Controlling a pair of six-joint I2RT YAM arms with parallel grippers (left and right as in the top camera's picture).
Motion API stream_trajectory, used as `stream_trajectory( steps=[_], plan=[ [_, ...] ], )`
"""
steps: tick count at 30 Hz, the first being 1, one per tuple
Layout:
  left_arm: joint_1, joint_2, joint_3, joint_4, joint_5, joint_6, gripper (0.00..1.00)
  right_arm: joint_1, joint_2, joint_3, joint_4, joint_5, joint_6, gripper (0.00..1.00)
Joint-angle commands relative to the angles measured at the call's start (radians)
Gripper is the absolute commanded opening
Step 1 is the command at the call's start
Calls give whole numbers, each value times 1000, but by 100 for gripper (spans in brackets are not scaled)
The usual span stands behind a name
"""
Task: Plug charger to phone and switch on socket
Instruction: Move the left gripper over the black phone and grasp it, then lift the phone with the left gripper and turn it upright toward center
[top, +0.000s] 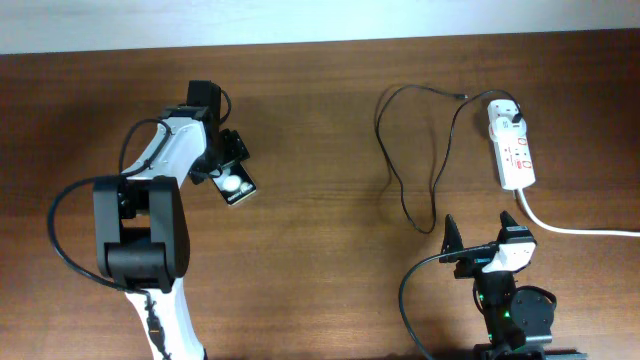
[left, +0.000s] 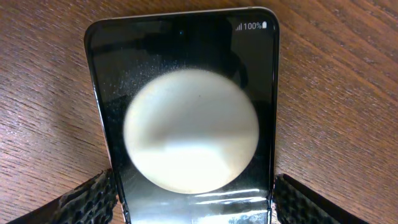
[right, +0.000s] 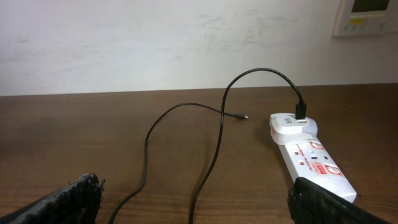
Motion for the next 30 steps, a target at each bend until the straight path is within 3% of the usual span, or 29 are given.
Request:
stream_trajectory(
  steps=[1, 2, 3, 16, 21, 25, 30],
  plan=[
    [7, 51, -47, -10, 77, 5, 84, 8, -6, -5, -5, 5, -4, 99],
    [7, 51, -47, -17, 77, 4, 91, 8, -6, -5, -5, 5, -4, 99],
    [7, 51, -47, -28, 77, 4, 91, 8, -6, -5, -5, 5, -4, 99],
    [-43, 89, -47, -39, -8, 0, 90, 8, -6, -5, -5, 5, -4, 99],
    [-43, 164, -47, -42, -3, -15, 84, 8, -6, -5, -5, 5, -4, 98],
    [-43, 164, -47, -43, -3, -15, 67, 8, -6, -5, -5, 5, -4, 99],
    [-43, 163, 38, -127, -3, -14, 63, 8, -6, -5, -5, 5, -4, 99]
  ],
)
